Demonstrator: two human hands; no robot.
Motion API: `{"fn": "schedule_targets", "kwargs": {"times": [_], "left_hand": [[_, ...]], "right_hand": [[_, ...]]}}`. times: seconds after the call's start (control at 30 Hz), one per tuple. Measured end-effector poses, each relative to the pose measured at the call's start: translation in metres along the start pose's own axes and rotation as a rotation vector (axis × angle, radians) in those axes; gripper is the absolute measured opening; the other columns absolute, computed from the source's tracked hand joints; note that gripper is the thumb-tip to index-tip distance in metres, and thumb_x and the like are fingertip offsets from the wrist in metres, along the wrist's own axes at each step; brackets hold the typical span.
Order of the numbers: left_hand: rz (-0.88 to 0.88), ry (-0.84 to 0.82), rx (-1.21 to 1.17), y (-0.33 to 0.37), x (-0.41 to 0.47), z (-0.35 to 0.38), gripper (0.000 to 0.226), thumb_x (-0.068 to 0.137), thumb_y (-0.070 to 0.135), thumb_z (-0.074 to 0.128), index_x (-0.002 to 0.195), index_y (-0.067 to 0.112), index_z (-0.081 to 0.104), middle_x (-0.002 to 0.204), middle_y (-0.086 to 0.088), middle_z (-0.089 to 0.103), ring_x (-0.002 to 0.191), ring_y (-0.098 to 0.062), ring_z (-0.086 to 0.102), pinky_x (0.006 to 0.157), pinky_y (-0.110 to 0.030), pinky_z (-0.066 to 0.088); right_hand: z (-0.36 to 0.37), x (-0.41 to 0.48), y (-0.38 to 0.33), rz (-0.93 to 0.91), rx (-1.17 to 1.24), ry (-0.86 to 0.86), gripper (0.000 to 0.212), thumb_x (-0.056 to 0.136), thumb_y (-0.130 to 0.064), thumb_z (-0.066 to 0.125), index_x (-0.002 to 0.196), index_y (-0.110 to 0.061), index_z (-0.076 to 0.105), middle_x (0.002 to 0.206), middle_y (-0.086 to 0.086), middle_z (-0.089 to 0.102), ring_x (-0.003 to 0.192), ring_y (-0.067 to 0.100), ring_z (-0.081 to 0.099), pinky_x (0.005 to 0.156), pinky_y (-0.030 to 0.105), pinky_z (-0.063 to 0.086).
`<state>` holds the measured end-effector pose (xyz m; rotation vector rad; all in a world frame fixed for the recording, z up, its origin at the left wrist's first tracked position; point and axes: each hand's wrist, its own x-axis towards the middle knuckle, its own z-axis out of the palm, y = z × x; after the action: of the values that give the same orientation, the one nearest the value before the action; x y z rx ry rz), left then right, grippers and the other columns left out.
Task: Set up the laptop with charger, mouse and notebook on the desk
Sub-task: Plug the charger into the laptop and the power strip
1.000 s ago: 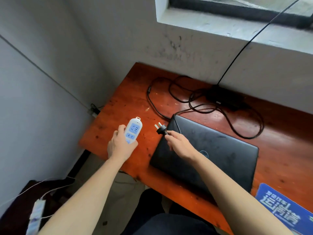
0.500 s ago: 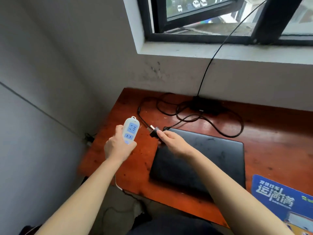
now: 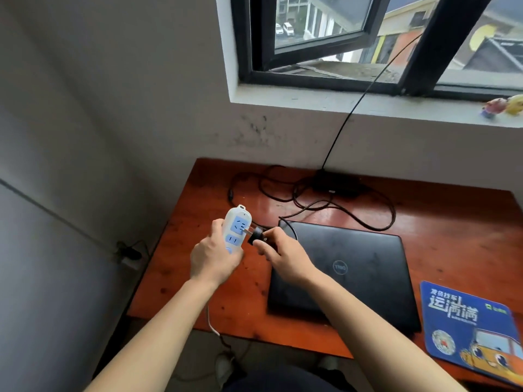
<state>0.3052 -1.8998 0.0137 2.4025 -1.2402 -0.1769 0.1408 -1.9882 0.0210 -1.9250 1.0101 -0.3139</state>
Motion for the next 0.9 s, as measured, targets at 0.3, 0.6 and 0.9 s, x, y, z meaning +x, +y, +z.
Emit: {"fn": "schedule_targets", "kwargs": {"times": [0.3,0.6,0.9], "left_hand": [[-0.017,-0.037,-0.036,-0.013,0.006,-0.003,0.060,0.074,0.044,0.074,0.118,0.021,0.040,0.080,0.001,0.061,0.063,-0.028,0.064,0.052,-0.026,0.038],[0.041,-0.103,-0.087,-0.019,0.011,0.003,0.076,0.070,0.043,0.082,0.131,0.023,0.041,0.099,-0.001,0.068,0.083,-0.030,0.068,0.062,-0.029,0.046],[-0.041,-0.349,-0.423,-0.026,0.012,-0.009,0.096,0.059,0.028,0.090,0.142,0.031,0.041,0.113,0.013,0.066,0.101,-0.011,0.064,0.078,-0.018,0.047]], "right_hand": [[0.004,0.012,-0.011,-0.049,-0.133,0.087,0.039,0.096,-0.055,0.058,0.116,-0.022,0.055,0.106,0.003,0.074,0.100,0.028,0.066,0.079,0.036,0.049],[-0.008,0.024,-0.002,-0.179,-0.402,0.039,0.042,0.095,-0.060,0.054,0.105,-0.019,0.050,0.098,0.003,0.072,0.090,0.030,0.066,0.065,0.035,0.039],[-0.019,0.032,-0.005,-0.216,-0.461,-0.042,0.040,0.097,-0.056,0.055,0.106,-0.017,0.051,0.098,0.006,0.071,0.087,0.028,0.065,0.065,0.031,0.037]]}}
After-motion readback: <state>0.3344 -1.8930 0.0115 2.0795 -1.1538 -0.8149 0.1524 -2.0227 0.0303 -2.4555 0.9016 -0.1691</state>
